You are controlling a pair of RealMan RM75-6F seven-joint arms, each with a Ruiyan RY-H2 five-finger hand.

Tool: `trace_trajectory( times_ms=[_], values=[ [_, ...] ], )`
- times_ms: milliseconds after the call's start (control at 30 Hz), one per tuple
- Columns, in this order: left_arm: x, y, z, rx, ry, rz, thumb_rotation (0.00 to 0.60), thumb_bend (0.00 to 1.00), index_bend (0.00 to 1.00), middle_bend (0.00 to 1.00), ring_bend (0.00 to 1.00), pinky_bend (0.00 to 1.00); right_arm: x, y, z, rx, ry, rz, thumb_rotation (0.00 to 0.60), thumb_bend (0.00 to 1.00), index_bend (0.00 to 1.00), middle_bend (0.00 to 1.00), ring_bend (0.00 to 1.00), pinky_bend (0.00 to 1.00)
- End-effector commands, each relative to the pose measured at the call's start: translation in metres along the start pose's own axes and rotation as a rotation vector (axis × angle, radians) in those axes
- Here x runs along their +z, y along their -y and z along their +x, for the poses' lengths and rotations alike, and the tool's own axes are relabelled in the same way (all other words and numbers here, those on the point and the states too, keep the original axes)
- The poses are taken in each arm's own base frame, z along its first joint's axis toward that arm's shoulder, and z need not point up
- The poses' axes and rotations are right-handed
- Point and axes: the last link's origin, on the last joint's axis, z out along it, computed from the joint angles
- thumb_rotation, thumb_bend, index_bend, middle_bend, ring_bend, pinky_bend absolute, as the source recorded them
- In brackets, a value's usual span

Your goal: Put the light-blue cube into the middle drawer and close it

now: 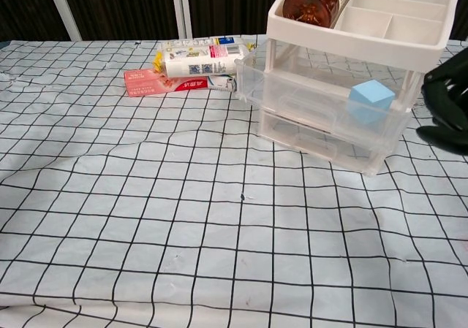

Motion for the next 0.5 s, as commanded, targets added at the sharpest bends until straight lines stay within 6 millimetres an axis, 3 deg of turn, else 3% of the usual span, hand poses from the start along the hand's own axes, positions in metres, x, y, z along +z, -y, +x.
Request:
trace_trajectory(
  times_ms=[33,233,500],
  values=[
    [0.000,0.000,0.000,0.000,-0.001,0.001,0.600,0.05,0.00,0.00,0.00,0.00,0.002,0.001,-0.010,0.002,0.026,0.005,0.600,0.36,0.74,0.81,0.87,0.82],
    [0.001,0.001,0.000,-0.003,0.001,0.004,0.600,0.05,0.00,0.00,0.00,0.00,0.013,0.006,-0.034,0.020,0.079,0.024,0.600,0.36,0.74,0.81,0.87,0.82],
    [0.001,0.001,0.000,-0.003,0.005,0.004,0.600,0.05,0.00,0.00,0.00,0.00,0.024,0.015,-0.050,0.051,0.108,0.032,0.600,0.36,0.74,0.81,0.87,0.82]
  ],
)
